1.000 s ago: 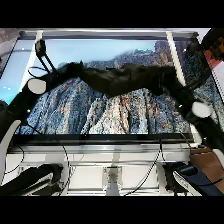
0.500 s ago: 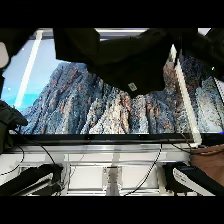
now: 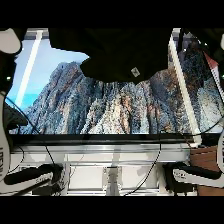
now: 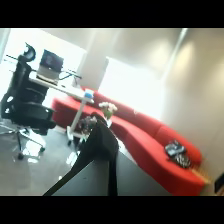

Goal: Fold the clothes and pants, and hang the long-sleeved shirts on hangers.

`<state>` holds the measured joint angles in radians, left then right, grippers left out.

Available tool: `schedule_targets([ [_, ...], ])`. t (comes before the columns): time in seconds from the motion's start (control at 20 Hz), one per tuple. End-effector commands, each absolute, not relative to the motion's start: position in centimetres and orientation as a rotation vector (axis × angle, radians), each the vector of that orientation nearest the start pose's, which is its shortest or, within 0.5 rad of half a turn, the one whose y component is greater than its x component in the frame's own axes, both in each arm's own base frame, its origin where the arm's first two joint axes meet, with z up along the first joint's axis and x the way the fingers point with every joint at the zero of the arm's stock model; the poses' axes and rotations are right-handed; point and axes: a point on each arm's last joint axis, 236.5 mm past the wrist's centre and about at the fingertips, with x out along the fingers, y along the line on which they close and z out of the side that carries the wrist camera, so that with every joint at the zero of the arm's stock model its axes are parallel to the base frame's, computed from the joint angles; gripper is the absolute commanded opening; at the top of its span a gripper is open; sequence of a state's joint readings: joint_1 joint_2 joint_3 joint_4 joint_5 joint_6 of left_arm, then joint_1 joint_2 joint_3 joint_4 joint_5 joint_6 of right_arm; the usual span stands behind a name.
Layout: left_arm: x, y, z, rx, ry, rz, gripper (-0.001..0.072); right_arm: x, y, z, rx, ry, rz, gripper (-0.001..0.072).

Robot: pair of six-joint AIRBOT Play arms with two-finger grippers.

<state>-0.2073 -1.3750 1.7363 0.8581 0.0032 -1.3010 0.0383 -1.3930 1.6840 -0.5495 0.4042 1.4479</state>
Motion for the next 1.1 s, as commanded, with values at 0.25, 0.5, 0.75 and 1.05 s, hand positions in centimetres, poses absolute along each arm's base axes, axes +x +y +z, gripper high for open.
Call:
schedule_targets([
  [0.25, 56.6, -11.5, 46.5, -0.495, -0.31, -0.328, 0.0006, 60.7, 9.5, 38.1, 0.727, -0.071, 0.342, 0.0015],
  [0.5, 56.5, -16.4, 40.5, -0.374, -0.037, -0.482, 0.0007, 60.2, 11.1, 34.4, 0.612, 0.109, 0.416, 0.0016],
  [0.75, 55.1, -17.5, 29.4, -0.239, 0.384, -0.541, 0.0006, 56.5, 10.0, 25.1, 0.514, 0.548, 0.42, 0.0013],
  [1.05, 50.3, -15.6, 21.0, -0.198, 0.614, -0.469, 0.0006, 48.8, 9.0, 19.8, 0.47, 0.769, 0.336, 0.0014],
])
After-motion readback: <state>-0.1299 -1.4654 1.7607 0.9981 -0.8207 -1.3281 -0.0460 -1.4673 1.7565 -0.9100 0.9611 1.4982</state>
